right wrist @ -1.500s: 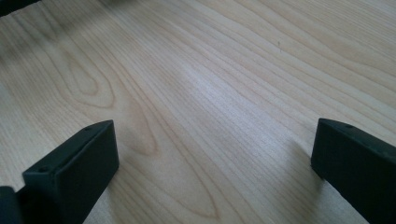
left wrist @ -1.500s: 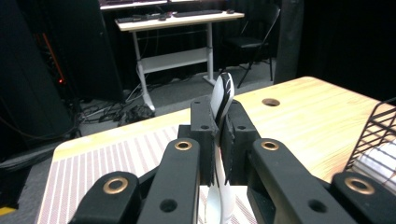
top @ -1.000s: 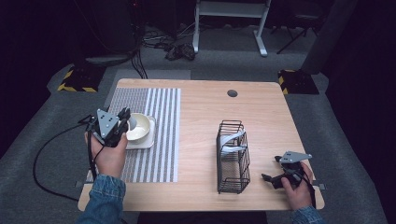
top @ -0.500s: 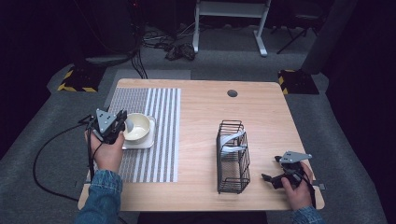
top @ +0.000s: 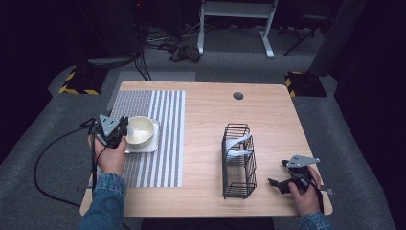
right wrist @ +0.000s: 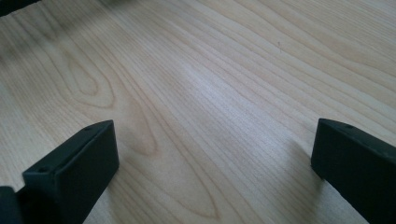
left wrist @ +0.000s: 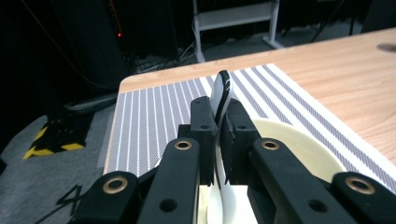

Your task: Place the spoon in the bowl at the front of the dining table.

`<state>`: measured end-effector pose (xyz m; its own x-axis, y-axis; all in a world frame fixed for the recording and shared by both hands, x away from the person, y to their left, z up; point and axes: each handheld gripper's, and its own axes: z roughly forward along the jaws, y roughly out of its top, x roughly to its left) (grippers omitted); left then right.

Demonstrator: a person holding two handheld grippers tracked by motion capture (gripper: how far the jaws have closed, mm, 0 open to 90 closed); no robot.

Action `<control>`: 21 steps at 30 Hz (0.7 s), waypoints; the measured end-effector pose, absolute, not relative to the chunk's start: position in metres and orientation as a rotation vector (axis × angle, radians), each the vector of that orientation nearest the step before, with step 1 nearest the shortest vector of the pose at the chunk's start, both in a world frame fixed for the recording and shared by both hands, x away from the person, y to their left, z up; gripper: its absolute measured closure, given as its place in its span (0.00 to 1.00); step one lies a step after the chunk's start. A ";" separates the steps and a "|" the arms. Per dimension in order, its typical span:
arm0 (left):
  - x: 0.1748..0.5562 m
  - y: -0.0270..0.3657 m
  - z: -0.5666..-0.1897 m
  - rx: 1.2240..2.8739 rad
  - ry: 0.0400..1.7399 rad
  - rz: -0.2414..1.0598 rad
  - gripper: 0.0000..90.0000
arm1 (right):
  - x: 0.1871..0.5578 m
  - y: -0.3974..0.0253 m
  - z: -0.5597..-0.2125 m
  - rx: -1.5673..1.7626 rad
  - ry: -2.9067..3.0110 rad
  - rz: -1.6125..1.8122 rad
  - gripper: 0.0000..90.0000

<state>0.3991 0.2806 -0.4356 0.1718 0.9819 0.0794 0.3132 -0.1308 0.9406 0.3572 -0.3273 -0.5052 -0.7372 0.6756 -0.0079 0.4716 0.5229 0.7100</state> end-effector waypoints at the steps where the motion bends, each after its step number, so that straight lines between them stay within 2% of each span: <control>1: 0.399 0.280 -0.436 1.600 1.267 0.996 0.94 | 0.357 -0.327 -0.505 0.961 2.483 1.030 0.01; 13: 0.402 0.269 -0.437 1.653 1.263 0.972 0.93 | 0.357 -0.327 -0.505 0.961 2.483 1.030 0.01; 18: 0.404 0.260 -0.436 1.661 1.265 0.956 0.77 | 0.357 -0.327 -0.505 0.961 2.483 1.030 0.01; 21: 0.405 0.255 -0.434 1.668 1.254 0.965 0.74 | 0.357 -0.327 -0.505 0.961 2.483 1.030 0.01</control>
